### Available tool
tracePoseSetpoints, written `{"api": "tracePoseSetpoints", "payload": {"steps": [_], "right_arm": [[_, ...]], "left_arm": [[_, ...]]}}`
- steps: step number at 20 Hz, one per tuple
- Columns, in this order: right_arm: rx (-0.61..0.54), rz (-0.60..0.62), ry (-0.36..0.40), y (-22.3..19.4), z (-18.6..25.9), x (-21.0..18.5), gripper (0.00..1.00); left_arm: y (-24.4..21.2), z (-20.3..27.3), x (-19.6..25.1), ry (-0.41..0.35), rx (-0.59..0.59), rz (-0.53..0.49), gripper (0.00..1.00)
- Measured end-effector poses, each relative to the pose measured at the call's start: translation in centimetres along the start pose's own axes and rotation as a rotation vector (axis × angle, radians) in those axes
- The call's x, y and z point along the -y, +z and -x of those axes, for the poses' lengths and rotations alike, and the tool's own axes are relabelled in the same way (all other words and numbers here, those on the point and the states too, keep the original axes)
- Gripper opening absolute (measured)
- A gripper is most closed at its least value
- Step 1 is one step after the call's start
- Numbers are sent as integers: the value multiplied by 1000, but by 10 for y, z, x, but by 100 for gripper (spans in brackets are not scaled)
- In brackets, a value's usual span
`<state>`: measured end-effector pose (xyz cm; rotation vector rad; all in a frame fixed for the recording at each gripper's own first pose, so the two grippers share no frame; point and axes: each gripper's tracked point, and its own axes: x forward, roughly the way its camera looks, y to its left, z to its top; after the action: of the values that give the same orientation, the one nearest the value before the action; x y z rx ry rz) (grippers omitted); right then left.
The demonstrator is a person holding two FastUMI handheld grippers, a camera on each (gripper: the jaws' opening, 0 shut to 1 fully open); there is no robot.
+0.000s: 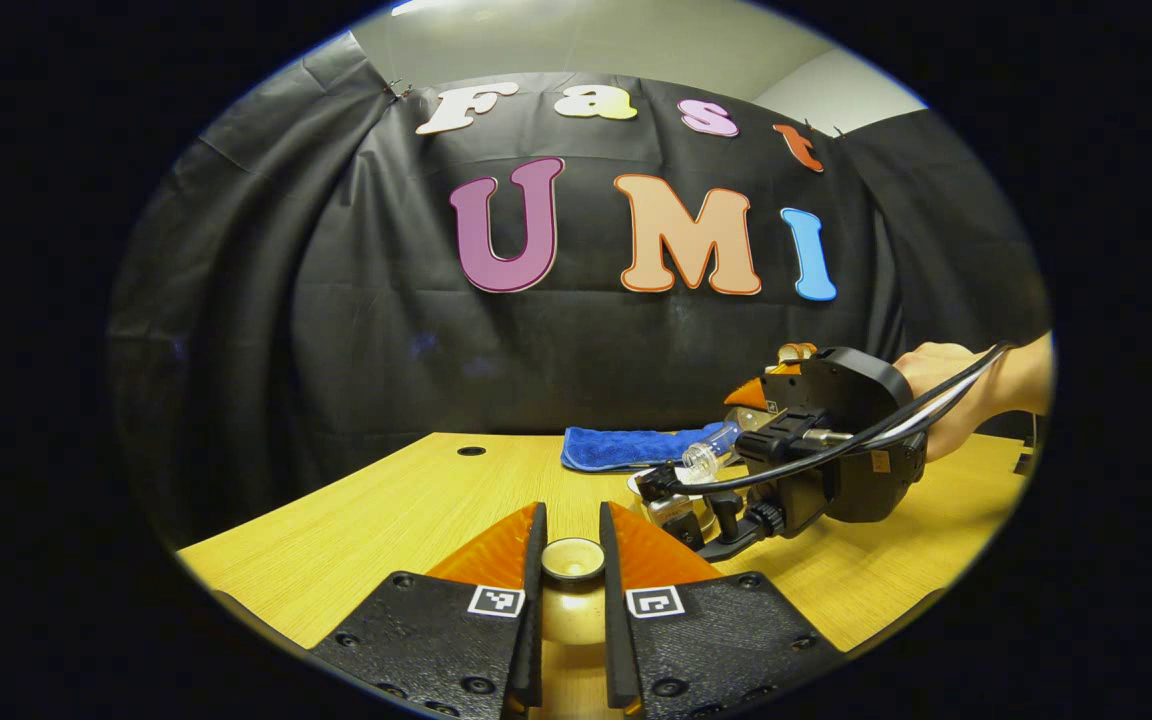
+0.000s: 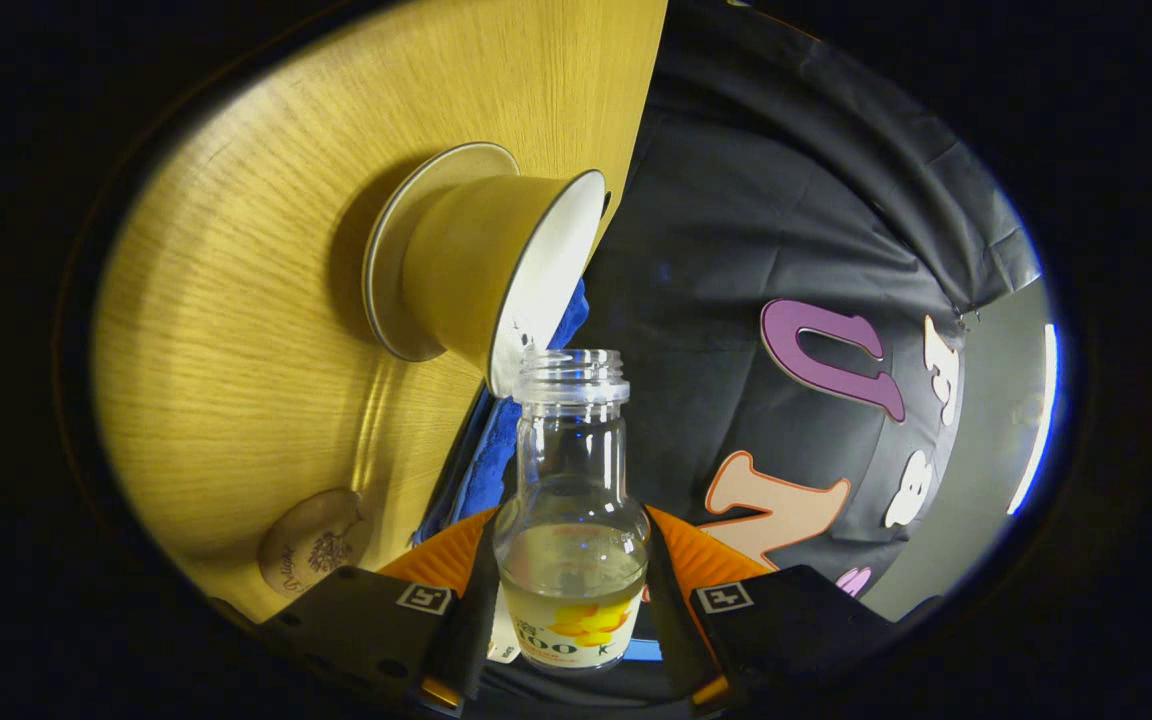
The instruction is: Open the teacup lid with one hand, grasp the water bottle and pour water into the teacup with the other hand; after pouring, place the water bottle on the coaster and then close the teacup lid.
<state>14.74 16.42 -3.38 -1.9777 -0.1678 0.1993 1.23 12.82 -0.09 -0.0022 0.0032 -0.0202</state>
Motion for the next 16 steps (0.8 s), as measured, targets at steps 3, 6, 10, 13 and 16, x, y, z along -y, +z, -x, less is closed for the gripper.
{"api": "tracePoseSetpoints", "payload": {"steps": [3, 6, 10, 13, 16], "right_arm": [[6, 26, -12, 5, 3, -2, 73], [13, 69, -35, 7, 7, -3, 73], [39, 141, -76, 8, 10, -2, 72], [53, 168, -87, 6, 8, -2, 73], [51, 178, -101, 6, 9, -1, 73]], "left_arm": [[-1, -1, 0, 0, -1, 0, 23], [0, -1, 1, 0, 0, 0, 22], [0, -1, 1, 0, -1, 0, 22], [-1, -1, 1, 0, -1, 0, 23], [-1, -1, 0, 4, 0, 1, 23]]}}
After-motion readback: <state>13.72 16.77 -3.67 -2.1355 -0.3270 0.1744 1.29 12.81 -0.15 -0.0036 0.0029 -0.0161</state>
